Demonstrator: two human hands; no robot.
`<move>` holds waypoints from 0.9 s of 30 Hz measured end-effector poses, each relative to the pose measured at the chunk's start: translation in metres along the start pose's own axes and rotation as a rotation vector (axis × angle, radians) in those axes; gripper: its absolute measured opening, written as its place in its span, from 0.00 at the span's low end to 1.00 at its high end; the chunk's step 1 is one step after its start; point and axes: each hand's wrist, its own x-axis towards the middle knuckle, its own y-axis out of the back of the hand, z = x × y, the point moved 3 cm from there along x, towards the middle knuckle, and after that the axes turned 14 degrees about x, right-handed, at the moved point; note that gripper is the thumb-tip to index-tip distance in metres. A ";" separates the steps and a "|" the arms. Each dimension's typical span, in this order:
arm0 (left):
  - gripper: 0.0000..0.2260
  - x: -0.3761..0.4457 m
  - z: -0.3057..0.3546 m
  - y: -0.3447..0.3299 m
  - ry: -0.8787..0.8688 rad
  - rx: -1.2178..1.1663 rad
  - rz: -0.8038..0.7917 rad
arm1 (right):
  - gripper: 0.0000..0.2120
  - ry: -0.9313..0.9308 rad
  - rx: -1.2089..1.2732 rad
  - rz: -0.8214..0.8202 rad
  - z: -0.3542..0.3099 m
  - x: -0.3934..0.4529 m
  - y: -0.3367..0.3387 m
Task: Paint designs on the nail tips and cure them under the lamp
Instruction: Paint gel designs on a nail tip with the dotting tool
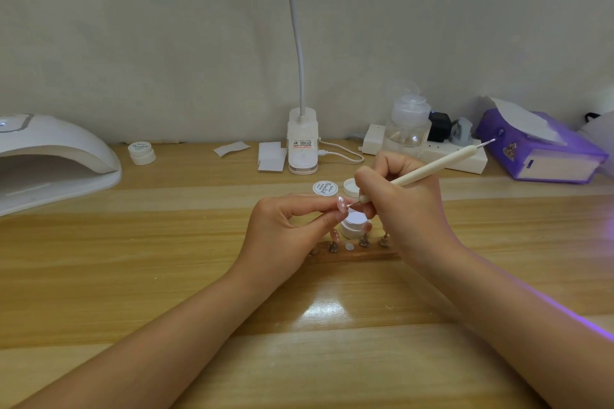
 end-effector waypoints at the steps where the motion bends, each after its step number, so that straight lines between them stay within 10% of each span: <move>1: 0.07 0.000 0.000 0.000 0.002 -0.003 -0.001 | 0.13 0.003 -0.011 -0.008 0.000 0.000 0.000; 27: 0.06 0.001 0.003 0.001 -0.058 0.014 0.012 | 0.13 0.037 -0.069 -0.023 0.003 -0.001 -0.001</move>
